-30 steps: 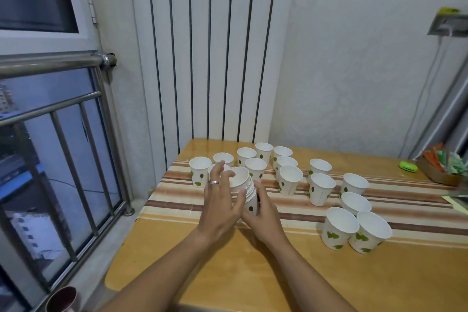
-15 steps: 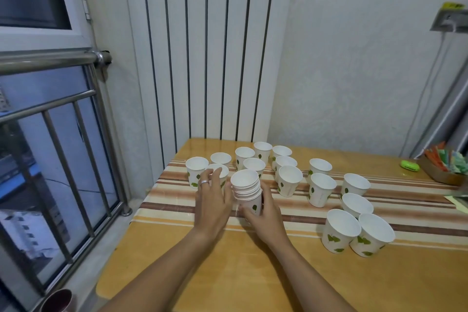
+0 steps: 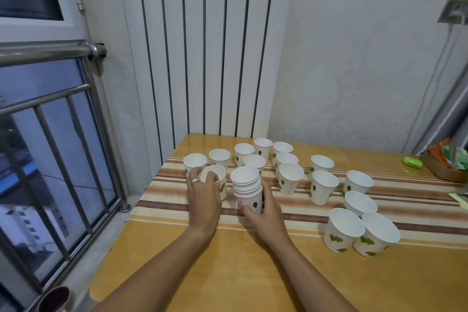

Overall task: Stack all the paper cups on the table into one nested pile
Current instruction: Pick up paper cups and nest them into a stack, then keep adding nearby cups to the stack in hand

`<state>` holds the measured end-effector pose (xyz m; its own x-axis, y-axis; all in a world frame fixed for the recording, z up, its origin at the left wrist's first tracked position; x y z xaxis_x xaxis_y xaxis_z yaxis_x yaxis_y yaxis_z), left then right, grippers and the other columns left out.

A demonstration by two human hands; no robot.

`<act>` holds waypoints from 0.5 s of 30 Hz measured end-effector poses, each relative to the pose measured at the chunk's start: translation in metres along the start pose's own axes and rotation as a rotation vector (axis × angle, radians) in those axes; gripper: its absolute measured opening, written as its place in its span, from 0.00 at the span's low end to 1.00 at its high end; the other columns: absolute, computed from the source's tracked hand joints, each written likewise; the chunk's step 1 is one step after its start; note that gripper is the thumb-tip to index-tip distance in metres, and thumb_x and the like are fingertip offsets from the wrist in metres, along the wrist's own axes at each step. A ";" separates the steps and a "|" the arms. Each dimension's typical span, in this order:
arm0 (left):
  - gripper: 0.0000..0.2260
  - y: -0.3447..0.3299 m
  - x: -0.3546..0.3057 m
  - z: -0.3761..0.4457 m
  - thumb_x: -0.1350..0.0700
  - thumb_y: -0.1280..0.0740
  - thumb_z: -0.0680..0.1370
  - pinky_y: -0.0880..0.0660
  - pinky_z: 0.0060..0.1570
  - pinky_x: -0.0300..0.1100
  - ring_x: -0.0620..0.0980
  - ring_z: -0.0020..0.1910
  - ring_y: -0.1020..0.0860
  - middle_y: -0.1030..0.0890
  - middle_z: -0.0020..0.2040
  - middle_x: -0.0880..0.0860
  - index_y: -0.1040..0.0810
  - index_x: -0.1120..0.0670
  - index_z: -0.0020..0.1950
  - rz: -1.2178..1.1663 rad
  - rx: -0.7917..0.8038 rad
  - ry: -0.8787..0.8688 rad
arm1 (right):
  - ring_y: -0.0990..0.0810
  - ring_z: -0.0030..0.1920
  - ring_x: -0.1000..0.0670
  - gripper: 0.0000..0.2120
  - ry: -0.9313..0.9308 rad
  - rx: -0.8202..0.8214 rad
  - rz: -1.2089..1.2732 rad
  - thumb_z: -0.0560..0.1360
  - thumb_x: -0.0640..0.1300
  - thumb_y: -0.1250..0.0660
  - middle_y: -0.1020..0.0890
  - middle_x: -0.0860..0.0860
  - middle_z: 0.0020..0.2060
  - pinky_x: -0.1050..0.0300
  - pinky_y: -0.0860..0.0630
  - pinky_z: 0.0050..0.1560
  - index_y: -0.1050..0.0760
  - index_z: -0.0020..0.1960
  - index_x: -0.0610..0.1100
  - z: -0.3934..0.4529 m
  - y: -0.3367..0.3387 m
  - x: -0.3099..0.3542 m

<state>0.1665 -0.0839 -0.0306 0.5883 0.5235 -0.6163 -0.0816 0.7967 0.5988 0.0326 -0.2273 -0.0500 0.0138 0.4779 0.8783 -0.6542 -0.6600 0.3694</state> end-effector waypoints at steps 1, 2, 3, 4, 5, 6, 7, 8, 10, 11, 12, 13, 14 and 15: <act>0.03 0.006 -0.002 0.001 0.64 0.33 0.84 0.21 0.62 0.59 0.63 0.70 0.28 0.32 0.72 0.61 0.23 0.57 0.54 -0.079 -0.048 0.005 | 0.22 0.66 0.58 0.35 -0.001 -0.002 -0.003 0.74 0.47 0.23 0.21 0.62 0.67 0.50 0.20 0.64 0.35 0.76 0.60 0.000 0.000 0.000; 0.02 0.014 -0.005 0.002 0.63 0.35 0.85 0.21 0.62 0.56 0.61 0.68 0.26 0.32 0.72 0.60 0.23 0.57 0.54 -0.163 -0.099 0.009 | 0.22 0.66 0.58 0.35 -0.001 -0.004 -0.005 0.73 0.46 0.23 0.21 0.62 0.67 0.50 0.20 0.64 0.34 0.75 0.60 -0.001 0.000 0.001; 0.02 0.023 -0.009 0.002 0.63 0.36 0.86 0.23 0.62 0.51 0.59 0.67 0.26 0.32 0.72 0.60 0.24 0.58 0.55 -0.232 -0.150 0.010 | 0.22 0.65 0.59 0.35 -0.002 -0.006 -0.006 0.73 0.45 0.23 0.20 0.62 0.66 0.51 0.21 0.63 0.34 0.75 0.61 -0.001 0.000 0.002; 0.03 0.033 -0.014 0.002 0.63 0.37 0.86 0.26 0.61 0.44 0.56 0.65 0.26 0.32 0.72 0.60 0.24 0.60 0.56 -0.275 -0.202 0.005 | 0.22 0.65 0.59 0.35 -0.002 -0.008 -0.009 0.73 0.44 0.23 0.20 0.63 0.66 0.53 0.21 0.62 0.34 0.74 0.61 -0.002 0.000 0.003; 0.03 0.043 -0.021 0.002 0.63 0.37 0.87 0.30 0.60 0.39 0.53 0.63 0.27 0.32 0.72 0.61 0.25 0.62 0.56 -0.299 -0.251 -0.011 | 0.22 0.64 0.60 0.36 -0.004 -0.008 -0.013 0.73 0.43 0.24 0.20 0.63 0.65 0.55 0.22 0.61 0.34 0.74 0.62 -0.002 0.000 0.005; 0.03 0.051 -0.028 0.002 0.64 0.37 0.86 0.33 0.58 0.35 0.49 0.60 0.28 0.31 0.71 0.62 0.25 0.63 0.57 -0.316 -0.292 -0.043 | 0.22 0.64 0.60 0.36 -0.003 -0.006 -0.017 0.73 0.42 0.24 0.20 0.63 0.65 0.57 0.22 0.60 0.34 0.74 0.62 -0.003 -0.001 0.007; 0.03 0.058 -0.034 0.003 0.65 0.37 0.86 0.33 0.57 0.35 0.45 0.58 0.30 0.31 0.71 0.63 0.25 0.63 0.57 -0.331 -0.319 -0.079 | 0.22 0.64 0.60 0.36 0.001 -0.003 -0.023 0.72 0.41 0.24 0.21 0.63 0.65 0.58 0.23 0.59 0.35 0.74 0.63 -0.004 -0.001 0.009; 0.03 0.062 -0.040 0.004 0.64 0.38 0.86 0.31 0.57 0.37 0.43 0.57 0.31 0.31 0.70 0.63 0.25 0.63 0.56 -0.344 -0.333 -0.113 | 0.22 0.64 0.60 0.36 0.008 0.001 -0.027 0.72 0.41 0.24 0.21 0.64 0.65 0.58 0.23 0.59 0.34 0.73 0.63 -0.004 -0.002 0.011; 0.05 0.066 -0.048 0.006 0.61 0.39 0.86 0.25 0.56 0.46 0.47 0.57 0.28 0.31 0.70 0.60 0.25 0.60 0.56 -0.344 -0.328 -0.177 | 0.22 0.64 0.59 0.36 0.022 0.011 -0.031 0.71 0.41 0.25 0.21 0.63 0.65 0.56 0.22 0.60 0.34 0.73 0.62 -0.005 -0.005 0.014; 0.05 0.065 -0.051 0.006 0.59 0.40 0.86 0.23 0.57 0.49 0.51 0.59 0.26 0.31 0.70 0.58 0.25 0.59 0.56 -0.336 -0.307 -0.209 | 0.22 0.64 0.58 0.36 0.025 0.015 -0.032 0.71 0.41 0.25 0.21 0.62 0.65 0.55 0.22 0.60 0.33 0.73 0.62 -0.005 -0.006 0.015; 0.06 0.064 -0.055 0.006 0.58 0.40 0.86 0.22 0.58 0.51 0.53 0.61 0.25 0.30 0.70 0.57 0.25 0.58 0.55 -0.328 -0.272 -0.241 | 0.21 0.64 0.57 0.36 0.024 0.018 -0.029 0.71 0.41 0.25 0.21 0.61 0.65 0.54 0.21 0.61 0.33 0.74 0.61 -0.005 -0.007 0.015; 0.06 0.061 -0.059 0.004 0.58 0.40 0.86 0.22 0.58 0.52 0.55 0.63 0.25 0.29 0.70 0.57 0.24 0.58 0.55 -0.305 -0.231 -0.280 | 0.21 0.64 0.57 0.36 0.020 0.018 -0.025 0.70 0.41 0.25 0.20 0.61 0.65 0.54 0.21 0.61 0.33 0.74 0.61 -0.006 -0.008 0.015; 0.06 0.058 -0.062 0.001 0.59 0.39 0.86 0.22 0.58 0.53 0.58 0.63 0.24 0.28 0.69 0.57 0.23 0.58 0.54 -0.268 -0.196 -0.329 | 0.21 0.64 0.57 0.36 0.014 0.014 -0.020 0.70 0.42 0.24 0.20 0.61 0.65 0.54 0.22 0.61 0.33 0.74 0.61 -0.006 -0.008 0.015; 0.06 0.056 -0.066 -0.002 0.59 0.39 0.85 0.23 0.58 0.54 0.59 0.62 0.23 0.26 0.68 0.58 0.23 0.58 0.54 -0.223 -0.171 -0.386 | 0.21 0.63 0.58 0.36 0.007 0.004 -0.013 0.71 0.42 0.24 0.20 0.62 0.64 0.55 0.22 0.60 0.33 0.73 0.61 -0.007 -0.007 0.014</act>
<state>0.1216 -0.0732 0.0421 0.8598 0.2091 -0.4658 -0.0316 0.9323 0.3603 0.0322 -0.2122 -0.0421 0.0170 0.4905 0.8713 -0.6509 -0.6560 0.3820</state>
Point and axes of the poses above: each hand's wrist, its own z-axis towards the middle knuckle, its own y-axis out of the back of the hand, x = y × z, the point moved 8 cm from there along z, towards the middle knuckle
